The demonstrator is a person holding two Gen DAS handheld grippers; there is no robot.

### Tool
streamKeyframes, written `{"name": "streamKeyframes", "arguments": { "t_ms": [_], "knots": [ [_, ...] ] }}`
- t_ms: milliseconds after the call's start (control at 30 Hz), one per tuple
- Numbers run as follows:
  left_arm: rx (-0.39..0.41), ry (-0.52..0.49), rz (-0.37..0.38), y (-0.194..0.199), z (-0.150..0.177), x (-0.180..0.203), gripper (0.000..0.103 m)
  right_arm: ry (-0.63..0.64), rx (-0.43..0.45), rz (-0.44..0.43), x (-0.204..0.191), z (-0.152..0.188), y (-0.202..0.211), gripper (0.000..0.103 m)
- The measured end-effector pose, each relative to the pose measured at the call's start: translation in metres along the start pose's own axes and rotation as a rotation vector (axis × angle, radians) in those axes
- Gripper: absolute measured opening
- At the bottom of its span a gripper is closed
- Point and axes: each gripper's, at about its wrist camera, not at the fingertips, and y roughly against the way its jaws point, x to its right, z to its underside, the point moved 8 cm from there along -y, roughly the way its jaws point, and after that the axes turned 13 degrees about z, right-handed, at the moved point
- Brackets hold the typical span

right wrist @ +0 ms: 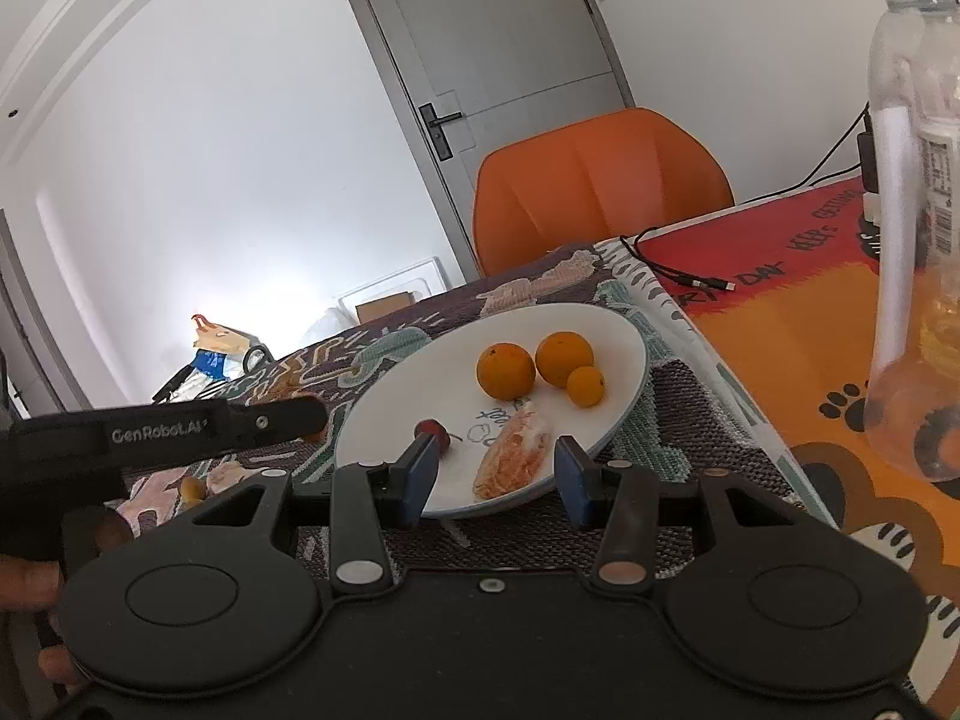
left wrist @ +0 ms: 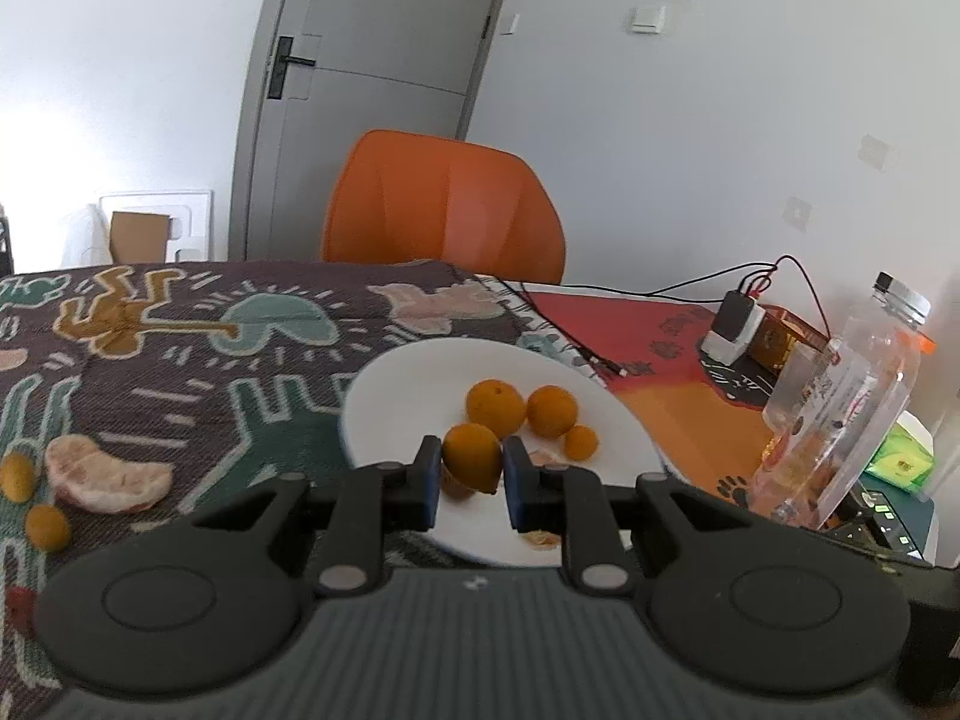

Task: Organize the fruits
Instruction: 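Carry both oranges onto the white plate and open both tools, then move both tools back to the fruit and grasp a red plum with the left tool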

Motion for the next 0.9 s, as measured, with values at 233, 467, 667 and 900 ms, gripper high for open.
{"name": "streamKeyframes", "arguments": {
  "t_ms": [233, 467, 667, 900],
  "knots": [
    [0.009, -0.009, -0.015, 0.000, -0.005, 0.003, 0.025, 0.000, 0.001, -0.010, -0.001, -0.001, 0.000, 0.047],
    [0.017, 0.012, -0.060, 0.016, -0.004, -0.014, 0.037, 0.001, -0.003, -0.021, -0.007, 0.002, 0.002, 0.050],
    [0.040, 0.033, -0.116, 0.037, -0.002, -0.034, 0.056, 0.019, -0.001, -0.037, -0.019, 0.002, 0.001, 0.055],
    [0.069, 0.045, -0.189, 0.065, 0.001, -0.059, 0.080, 0.043, -0.004, -0.059, -0.039, 0.006, 0.000, 0.068]
  ]
}}
